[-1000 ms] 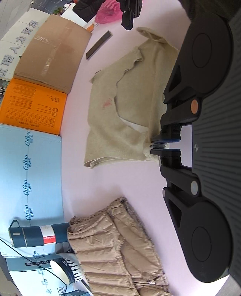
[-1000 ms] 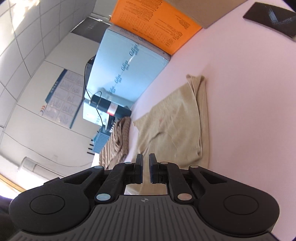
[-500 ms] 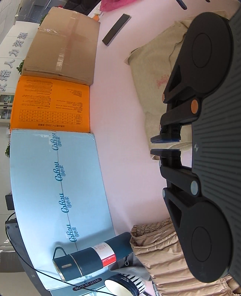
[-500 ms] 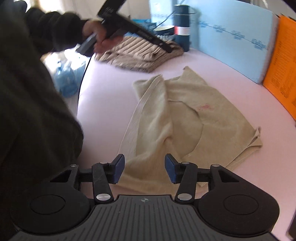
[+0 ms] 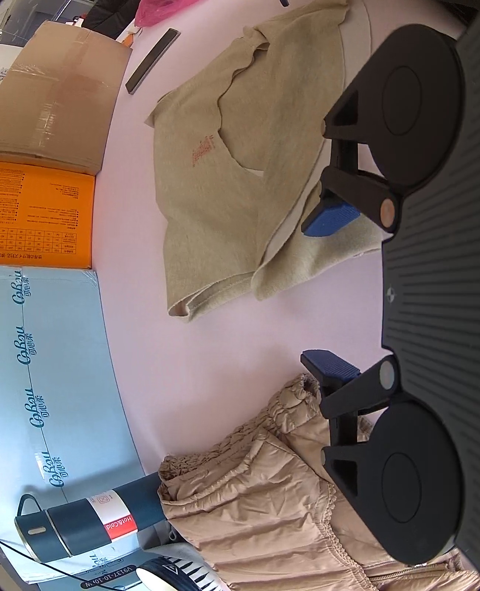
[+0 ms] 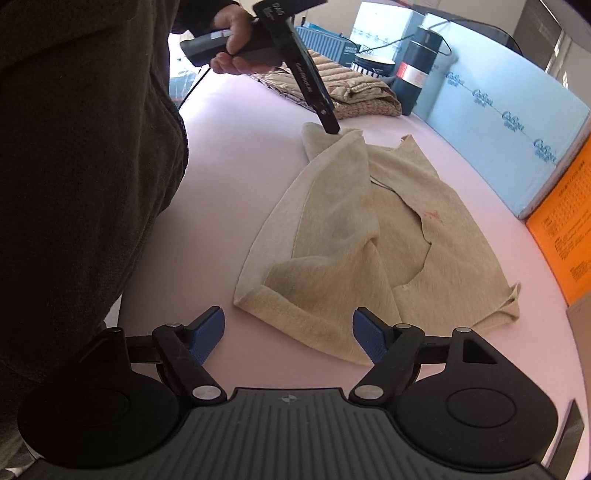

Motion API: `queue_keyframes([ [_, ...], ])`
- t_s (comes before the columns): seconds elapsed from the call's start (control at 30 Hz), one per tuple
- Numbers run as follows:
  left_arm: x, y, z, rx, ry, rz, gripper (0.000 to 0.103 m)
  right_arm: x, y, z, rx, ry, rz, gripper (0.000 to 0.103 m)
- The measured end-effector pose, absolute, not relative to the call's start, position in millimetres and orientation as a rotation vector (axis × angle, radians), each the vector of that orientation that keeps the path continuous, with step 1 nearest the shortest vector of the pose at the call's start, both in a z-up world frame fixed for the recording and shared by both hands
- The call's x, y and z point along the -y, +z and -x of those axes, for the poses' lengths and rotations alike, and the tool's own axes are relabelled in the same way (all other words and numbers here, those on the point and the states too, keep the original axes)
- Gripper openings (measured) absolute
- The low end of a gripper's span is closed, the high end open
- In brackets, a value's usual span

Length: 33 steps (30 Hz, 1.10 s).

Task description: Fold clothes

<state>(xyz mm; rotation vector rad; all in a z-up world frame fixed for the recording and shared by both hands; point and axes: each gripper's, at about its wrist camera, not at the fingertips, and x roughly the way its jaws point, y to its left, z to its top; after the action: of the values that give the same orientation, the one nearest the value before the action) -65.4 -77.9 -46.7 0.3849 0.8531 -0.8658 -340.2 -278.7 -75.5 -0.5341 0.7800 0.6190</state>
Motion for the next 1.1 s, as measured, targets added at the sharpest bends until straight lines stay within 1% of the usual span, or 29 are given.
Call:
queue_keyframes([
  [0.07, 87, -50, 63, -0.855, -0.875, -0.365, 0.071, 276, -79, 334, -0.796, 0.64, 0.525, 0.073],
  [0.1, 89, -51, 62, -0.857, -0.882, -0.351, 0.07, 277, -81, 327, -0.831, 0.642, 0.482, 0.067],
  [0.13, 91, -52, 61, -0.862, -0.89, -0.336, 0.057, 279, -82, 322, -0.851, 0.637, 0.421, 0.058],
  [0.17, 93, -53, 61, -0.868, -0.892, -0.327, 0.038, 282, -83, 317, -0.869, 0.629, 0.362, 0.051],
  [0.2, 93, -53, 61, -0.869, -0.887, -0.323, 0.031, 285, -81, 314, -0.879, 0.607, 0.305, 0.036],
  [0.23, 93, -52, 62, -0.859, -0.878, -0.324, 0.026, 289, -80, 311, -0.888, 0.585, 0.249, 0.014],
  [0.27, 92, -51, 63, -0.848, -0.87, -0.328, 0.026, 292, -79, 309, -0.896, 0.564, 0.199, 0.008],
  [0.4, 88, -47, 61, -0.846, -0.837, -0.316, 0.025, 300, -72, 302, -0.895, 0.517, 0.125, 0.008],
  [0.5, 86, -39, 58, -0.819, -0.825, -0.291, 0.025, 311, -58, 292, -0.84, 0.477, 0.058, 0.007],
  [0.6, 89, -25, 51, -0.781, -0.827, -0.263, 0.025, 325, -36, 276, -0.77, 0.439, 0.059, 0.007],
  [0.77, 113, 4, 19, -0.69, -0.795, -0.226, 0.026, 380, -11, 211, -0.68, 0.284, 0.045, 0.007],
  [0.83, 122, 11, 7, -0.677, -0.771, -0.206, 0.026, 408, -13, 181, -0.681, 0.199, 0.012, 0.007],
  [0.9, 127, 11, -1, -0.693, -0.755, -0.197, 0.028, 429, -22, 160, -0.699, 0.119, 0.01, 0.007],
  [0.93, 127, 9, -2, -0.705, -0.749, -0.206, 0.034, 440, -30, 152, -0.742, 0.089, -0.013, 0.01],
  [0.97, 127, 6, -4, -0.718, -0.743, -0.214, 0.045, 450, -37, 147, -0.774, 0.064, -0.047, 0.012],
  [1.0, 125, 3, -2, -0.726, -0.74, -0.228, 0.049, 458, -41, 150, -0.773, 0.032, -0.077, 0.018],
  [1.03, 122, 0, 3, -0.733, -0.742, -0.244, 0.056, 462, -43, 156, -0.751, 0.014, -0.108, 0.032],
  [1.07, 117, -5, 7, -0.747, -0.745, -0.256, 0.061, 466, -44, 162, -0.731, -0.002, -0.138, 0.043],
  [1.1, 112, -10, 12, -0.772, -0.748, -0.258, 0.063, 469, -46, 169, -0.723, -0.014, -0.167, 0.065],
])
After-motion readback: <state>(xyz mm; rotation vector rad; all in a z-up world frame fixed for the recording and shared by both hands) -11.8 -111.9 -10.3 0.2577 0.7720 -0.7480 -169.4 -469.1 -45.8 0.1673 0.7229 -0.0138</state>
